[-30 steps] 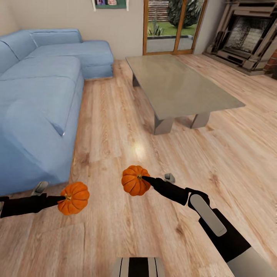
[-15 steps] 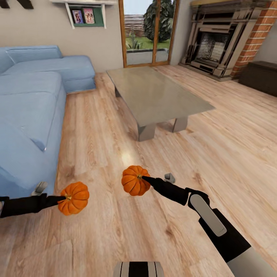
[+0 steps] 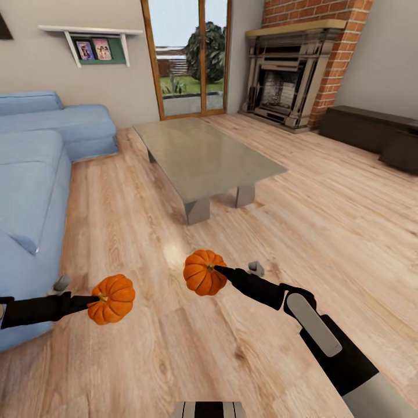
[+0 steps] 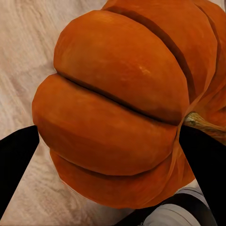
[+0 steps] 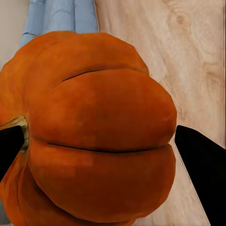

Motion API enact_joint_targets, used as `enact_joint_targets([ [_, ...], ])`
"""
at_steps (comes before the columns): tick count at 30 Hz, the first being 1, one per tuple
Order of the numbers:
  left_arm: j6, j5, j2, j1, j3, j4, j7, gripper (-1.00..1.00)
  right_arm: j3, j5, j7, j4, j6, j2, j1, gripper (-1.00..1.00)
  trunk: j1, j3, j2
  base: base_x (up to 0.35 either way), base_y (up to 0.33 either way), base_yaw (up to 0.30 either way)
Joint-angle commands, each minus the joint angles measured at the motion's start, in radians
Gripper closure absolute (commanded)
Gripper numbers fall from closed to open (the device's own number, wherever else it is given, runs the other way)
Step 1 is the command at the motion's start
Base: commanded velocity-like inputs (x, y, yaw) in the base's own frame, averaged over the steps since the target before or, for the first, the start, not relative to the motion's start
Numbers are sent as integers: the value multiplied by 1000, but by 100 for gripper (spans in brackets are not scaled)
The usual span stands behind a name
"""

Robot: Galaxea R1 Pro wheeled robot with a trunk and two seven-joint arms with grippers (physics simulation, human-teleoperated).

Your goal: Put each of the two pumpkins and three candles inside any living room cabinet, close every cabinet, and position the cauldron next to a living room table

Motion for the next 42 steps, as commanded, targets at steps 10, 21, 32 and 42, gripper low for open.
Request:
enact_joint_targets([
  [10, 7, 13, 0, -1, -1, -1, -2, 100, 1, -6, 2, 1, 2, 0, -1, 100, -5, 43, 2, 0, 0, -280],
  [21, 7, 12, -1, -1, -2, -2, -2, 100, 1, -6, 2, 1, 1, 0, -1, 100, -40, 84, 65, 0, 0, -280],
  [32, 7, 12, -1, -1, -3, -2, -2, 100, -1, -36, 1, 34, -19, 0, -1, 100, -82, 120, 142, 0, 0, -280],
  [42, 7, 12, -1, -1, -3, -3, -2, 100, -1, -57, 2, 45, -21, -1, -1, 100, -121, 151, 212, 0, 0, -281],
])
